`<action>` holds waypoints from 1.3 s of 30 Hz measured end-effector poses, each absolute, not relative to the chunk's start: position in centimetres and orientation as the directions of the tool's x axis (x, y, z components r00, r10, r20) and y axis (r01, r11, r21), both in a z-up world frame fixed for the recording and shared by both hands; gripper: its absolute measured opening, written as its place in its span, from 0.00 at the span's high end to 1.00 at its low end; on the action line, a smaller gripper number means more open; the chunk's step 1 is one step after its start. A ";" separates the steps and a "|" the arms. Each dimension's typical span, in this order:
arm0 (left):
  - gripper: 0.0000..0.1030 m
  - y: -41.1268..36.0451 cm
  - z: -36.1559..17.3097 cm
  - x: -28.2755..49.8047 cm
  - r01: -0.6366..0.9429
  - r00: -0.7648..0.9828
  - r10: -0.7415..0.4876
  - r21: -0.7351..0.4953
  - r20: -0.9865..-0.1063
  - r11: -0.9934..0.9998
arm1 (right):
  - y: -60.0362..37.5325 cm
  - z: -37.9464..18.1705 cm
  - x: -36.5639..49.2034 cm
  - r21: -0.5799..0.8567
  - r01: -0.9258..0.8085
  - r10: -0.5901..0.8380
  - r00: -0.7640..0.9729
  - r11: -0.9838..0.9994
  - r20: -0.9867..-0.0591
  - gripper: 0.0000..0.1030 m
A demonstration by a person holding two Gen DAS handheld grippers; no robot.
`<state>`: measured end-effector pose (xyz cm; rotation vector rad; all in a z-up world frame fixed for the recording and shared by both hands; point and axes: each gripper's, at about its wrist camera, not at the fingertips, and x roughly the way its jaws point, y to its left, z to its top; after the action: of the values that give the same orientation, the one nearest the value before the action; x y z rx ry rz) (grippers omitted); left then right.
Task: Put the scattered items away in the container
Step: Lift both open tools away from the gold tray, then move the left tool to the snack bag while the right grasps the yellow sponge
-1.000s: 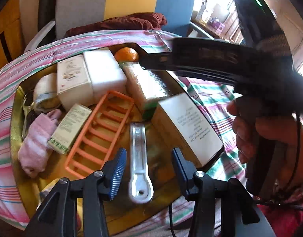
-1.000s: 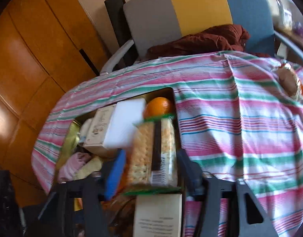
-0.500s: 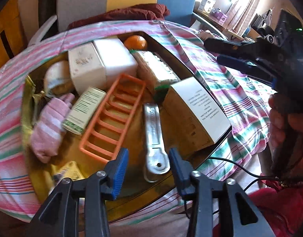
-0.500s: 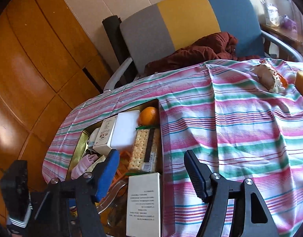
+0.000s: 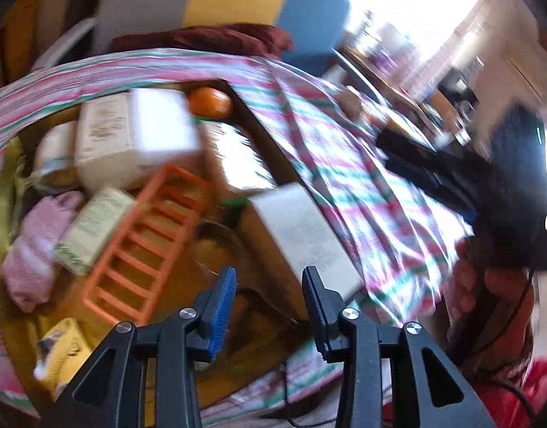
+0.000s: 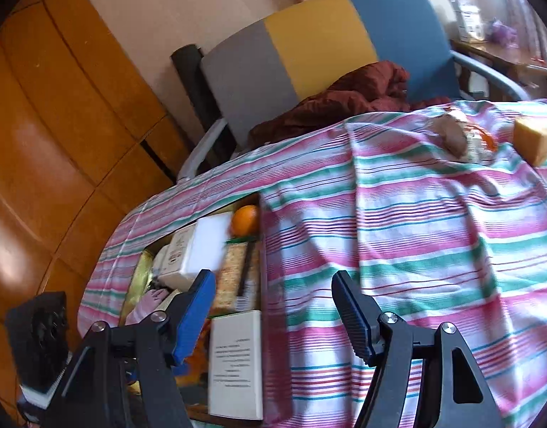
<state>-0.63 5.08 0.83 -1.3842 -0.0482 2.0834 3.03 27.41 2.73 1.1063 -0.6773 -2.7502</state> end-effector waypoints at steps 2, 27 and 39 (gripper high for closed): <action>0.57 4.8 0.9 -1.3 -0.438 -0.291 0.488 -0.339 -0.823 -0.833 | 28.3 2.3 3.1 0.448 -0.096 -0.245 -0.727 -0.889 -0.642 0.33; 0.51 20.6 2.3 0.0 -0.645 -0.245 0.464 -0.214 -0.851 -0.733 | 39.7 -2.0 5.1 0.422 -0.350 -0.075 -0.689 -0.836 -0.721 0.29; 0.51 30.1 -1.2 -1.5 -0.633 -0.279 0.388 -0.136 -0.878 -0.762 | 47.5 -2.1 5.9 0.328 -0.439 0.087 -0.698 -0.836 -0.711 0.21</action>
<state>-1.48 30.12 -1.15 -1.3286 0.3172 2.0745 5.93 47.45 -2.07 1.2494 -0.8510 -3.0889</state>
